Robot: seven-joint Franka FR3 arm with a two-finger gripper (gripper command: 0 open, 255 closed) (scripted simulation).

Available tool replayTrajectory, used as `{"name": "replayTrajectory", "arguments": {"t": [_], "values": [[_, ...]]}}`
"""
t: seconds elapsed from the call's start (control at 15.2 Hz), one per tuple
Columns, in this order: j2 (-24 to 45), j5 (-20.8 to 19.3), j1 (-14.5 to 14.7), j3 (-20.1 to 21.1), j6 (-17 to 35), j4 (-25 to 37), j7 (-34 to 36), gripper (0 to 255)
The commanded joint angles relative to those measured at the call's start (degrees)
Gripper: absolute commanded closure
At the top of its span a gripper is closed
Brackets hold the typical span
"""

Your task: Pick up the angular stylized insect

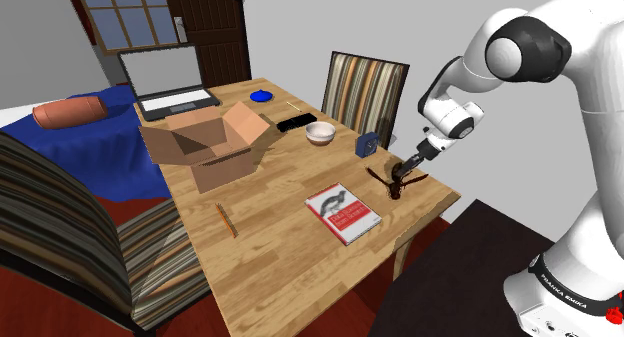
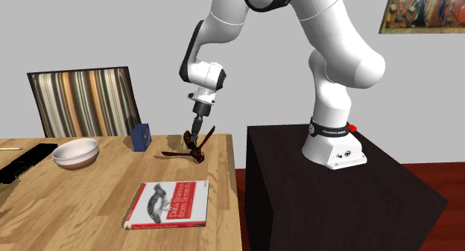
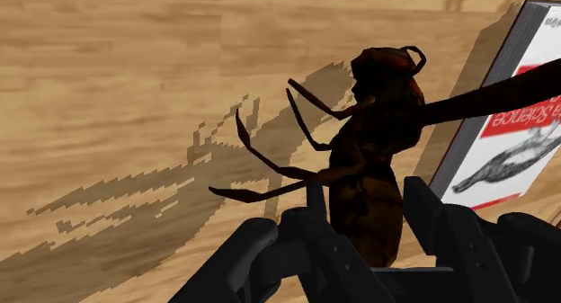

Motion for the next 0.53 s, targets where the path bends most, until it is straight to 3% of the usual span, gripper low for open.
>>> {"name": "replayTrajectory", "arguments": {"t": [0.0, 0.46], "values": [[-1.44, -1.15, 0.63, -0.73, 0.1, -0.69, 0.9, 255], [-7.02, -6.11, 3.02, -3.7, 0.3, -2.63, 4.9, 255]]}}
